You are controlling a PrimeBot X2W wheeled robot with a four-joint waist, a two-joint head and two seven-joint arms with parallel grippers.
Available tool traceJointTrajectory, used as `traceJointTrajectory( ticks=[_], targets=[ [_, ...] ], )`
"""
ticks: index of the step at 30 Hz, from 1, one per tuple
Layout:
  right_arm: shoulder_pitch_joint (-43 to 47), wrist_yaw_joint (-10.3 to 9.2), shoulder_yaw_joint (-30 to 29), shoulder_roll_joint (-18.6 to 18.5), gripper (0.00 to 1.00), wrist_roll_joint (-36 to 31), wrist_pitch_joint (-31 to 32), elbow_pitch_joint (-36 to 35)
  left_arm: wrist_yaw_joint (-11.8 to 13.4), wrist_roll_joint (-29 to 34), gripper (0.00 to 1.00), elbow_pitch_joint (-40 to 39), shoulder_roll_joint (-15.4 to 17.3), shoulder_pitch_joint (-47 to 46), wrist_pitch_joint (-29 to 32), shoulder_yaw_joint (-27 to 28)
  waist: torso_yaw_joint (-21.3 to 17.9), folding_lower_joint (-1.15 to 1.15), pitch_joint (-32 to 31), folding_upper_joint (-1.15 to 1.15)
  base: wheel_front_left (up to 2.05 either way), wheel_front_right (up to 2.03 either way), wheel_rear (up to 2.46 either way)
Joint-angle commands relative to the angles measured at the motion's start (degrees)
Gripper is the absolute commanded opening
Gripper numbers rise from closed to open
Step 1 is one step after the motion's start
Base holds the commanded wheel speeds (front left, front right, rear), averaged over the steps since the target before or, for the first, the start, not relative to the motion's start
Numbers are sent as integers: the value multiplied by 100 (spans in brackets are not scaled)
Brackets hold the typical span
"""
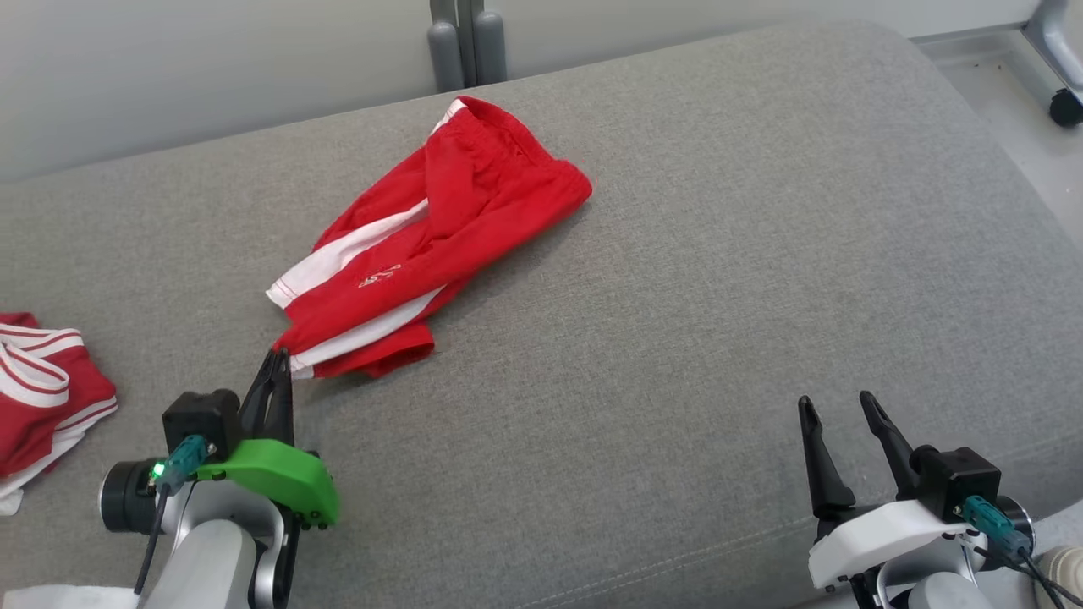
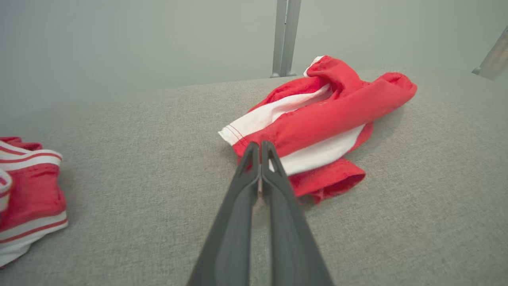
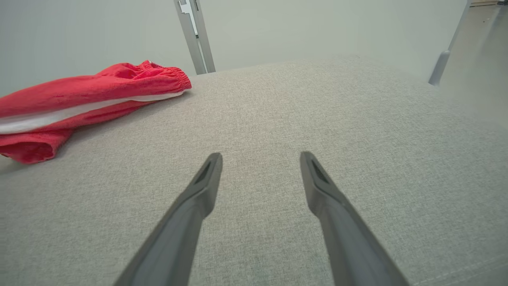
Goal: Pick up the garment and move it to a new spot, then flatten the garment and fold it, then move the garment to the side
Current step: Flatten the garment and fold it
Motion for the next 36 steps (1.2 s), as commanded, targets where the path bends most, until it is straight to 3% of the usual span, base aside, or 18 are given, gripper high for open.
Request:
traceJointTrajectory(
  ticks=[1, 10, 17, 18, 19, 26, 36],
  targets=[
    [77, -2, -13, -7, 100, -39, -8, 11, 58, -37, 0, -92, 60, 136, 33, 27, 154, 0, -160, 0, 0, 0, 0],
    [126, -2, 14, -7, 100, -85, 81, -29, 354, -30, 0, -856, 370, 890, 390, 97, 216, 0, -345, 0, 0, 0, 0],
    [169, -2, -6, -7, 100, -64, 89, -48, 529, 64, 0, -920, 601, 1186, 552, 88, 240, 0, -392, 0, 0, 0, 0],
    [182, -2, -19, -7, 100, -60, 89, -47, 528, 47, 91, -887, 581, 1196, 534, 84, 256, 0, -395, 0, 0, 0, 0],
    [192, -2, -28, -6, 100, -61, 92, -43, 549, 13, 100, -849, 540, 1221, 527, 86, 272, 0, -403, 0, 0, 0, 0],
    [224, -2, -89, -6, 100, -124, 137, -68, 620, -248, 100, -628, 258, 1446, 374, 163, 496, 0, -499, 0, 0, 0, 0],
    [284, -2, -169, -6, 100, -116, 179, -80, 404, -381, 100, -1126, -87, 1886, -321, 355, 997, 0, -660, 0, 0, 0, 0]
  ],
)
